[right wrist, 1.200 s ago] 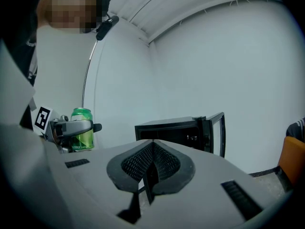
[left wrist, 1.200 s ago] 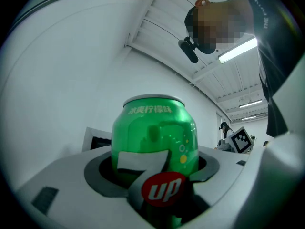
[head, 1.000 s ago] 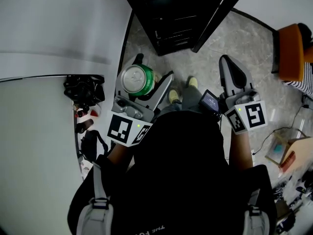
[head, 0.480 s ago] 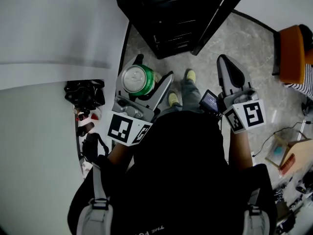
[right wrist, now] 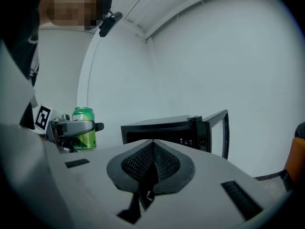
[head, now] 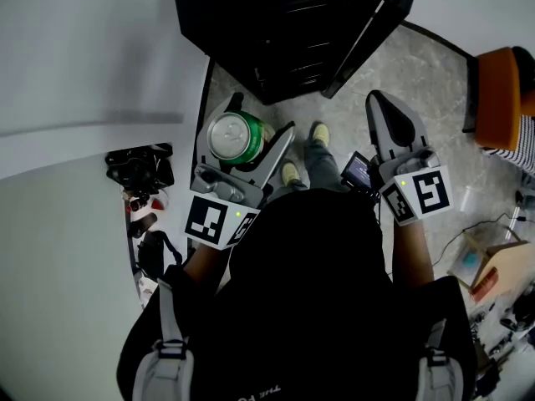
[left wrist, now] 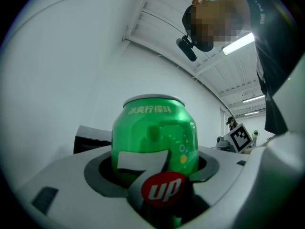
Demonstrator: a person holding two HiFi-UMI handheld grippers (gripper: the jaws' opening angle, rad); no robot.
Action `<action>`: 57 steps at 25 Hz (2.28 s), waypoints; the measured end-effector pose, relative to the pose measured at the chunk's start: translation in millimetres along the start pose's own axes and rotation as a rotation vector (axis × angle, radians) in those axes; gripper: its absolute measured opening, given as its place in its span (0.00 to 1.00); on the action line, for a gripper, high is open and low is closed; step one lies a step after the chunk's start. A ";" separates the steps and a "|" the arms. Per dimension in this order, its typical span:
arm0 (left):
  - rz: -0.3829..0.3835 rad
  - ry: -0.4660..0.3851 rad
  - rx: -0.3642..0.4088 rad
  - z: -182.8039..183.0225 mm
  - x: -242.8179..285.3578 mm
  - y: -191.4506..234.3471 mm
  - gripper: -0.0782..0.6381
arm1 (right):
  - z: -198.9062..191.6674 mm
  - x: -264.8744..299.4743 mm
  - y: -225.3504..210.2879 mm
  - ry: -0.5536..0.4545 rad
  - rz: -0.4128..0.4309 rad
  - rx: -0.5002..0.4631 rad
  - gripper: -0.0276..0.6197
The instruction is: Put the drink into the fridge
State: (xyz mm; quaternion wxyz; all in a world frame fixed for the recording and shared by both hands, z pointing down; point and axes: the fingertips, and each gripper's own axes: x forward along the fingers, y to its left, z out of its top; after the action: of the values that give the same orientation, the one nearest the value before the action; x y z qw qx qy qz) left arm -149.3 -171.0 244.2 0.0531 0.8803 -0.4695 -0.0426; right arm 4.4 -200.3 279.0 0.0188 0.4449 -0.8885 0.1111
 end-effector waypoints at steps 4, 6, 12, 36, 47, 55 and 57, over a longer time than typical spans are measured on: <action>0.012 0.001 0.001 -1.4 24.1 3.9 0.58 | -2.8 12.2 -22.0 0.049 0.000 -0.023 0.06; 0.020 0.000 0.001 -1.6 35.6 6.2 0.58 | -1.3 19.7 -31.5 0.053 0.008 -0.016 0.06; 0.050 0.020 0.014 -8.4 66.9 12.8 0.58 | 2.7 42.3 -58.8 0.055 0.048 0.006 0.06; 0.184 0.053 0.097 -25.2 128.5 17.4 0.58 | 16.2 76.9 -127.5 0.039 0.145 -0.022 0.06; 0.191 0.052 0.073 -26.2 134.8 14.2 0.58 | 15.2 75.5 -138.0 0.041 0.158 -0.015 0.06; 0.194 0.056 0.055 -30.9 140.3 15.5 0.58 | 14.9 76.2 -144.3 0.038 0.151 -0.006 0.06; 0.193 0.060 0.050 -33.9 141.8 17.2 0.58 | 13.0 77.0 -144.7 0.044 0.152 -0.010 0.06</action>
State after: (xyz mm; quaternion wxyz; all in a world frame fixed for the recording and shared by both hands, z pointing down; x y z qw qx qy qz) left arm -80.5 -296.5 276.5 0.0491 0.8328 -0.5513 0.0007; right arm 73.8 -347.4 302.7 0.0321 0.3735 -0.9196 0.1175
